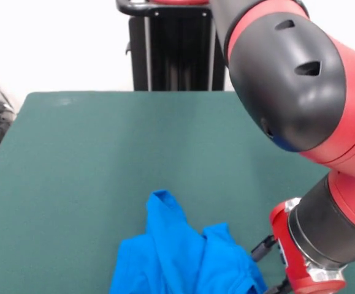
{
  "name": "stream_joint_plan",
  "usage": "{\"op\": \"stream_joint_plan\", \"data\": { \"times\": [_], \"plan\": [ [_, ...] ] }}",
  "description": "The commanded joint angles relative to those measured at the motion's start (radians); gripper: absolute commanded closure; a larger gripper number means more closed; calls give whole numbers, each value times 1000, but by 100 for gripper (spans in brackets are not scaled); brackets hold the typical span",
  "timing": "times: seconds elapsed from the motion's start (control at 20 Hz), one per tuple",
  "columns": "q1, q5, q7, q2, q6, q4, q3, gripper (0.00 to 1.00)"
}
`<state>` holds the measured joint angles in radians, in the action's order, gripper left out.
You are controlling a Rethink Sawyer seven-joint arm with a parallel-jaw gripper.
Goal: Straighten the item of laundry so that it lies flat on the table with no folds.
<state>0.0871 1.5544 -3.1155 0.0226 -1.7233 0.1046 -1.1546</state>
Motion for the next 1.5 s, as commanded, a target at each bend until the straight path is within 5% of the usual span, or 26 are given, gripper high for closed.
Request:
{"op": "stream_joint_plan", "data": {
  "times": [0.05, 0.7, 1.15, 1.2, 1.5],
  "plan": [
    [3, 80, 66, 10, -122, 77, -43, 0],
    [20, -50, -25, -34, 1, 96, -23, 0],
    [24, -31, -6, -62, 20, 80, -63, 0],
    [23, -20, 17, -59, 11, 81, -65, 100],
    [31, -13, -17, -63, -5, 69, -93, 100]
  ]
}}
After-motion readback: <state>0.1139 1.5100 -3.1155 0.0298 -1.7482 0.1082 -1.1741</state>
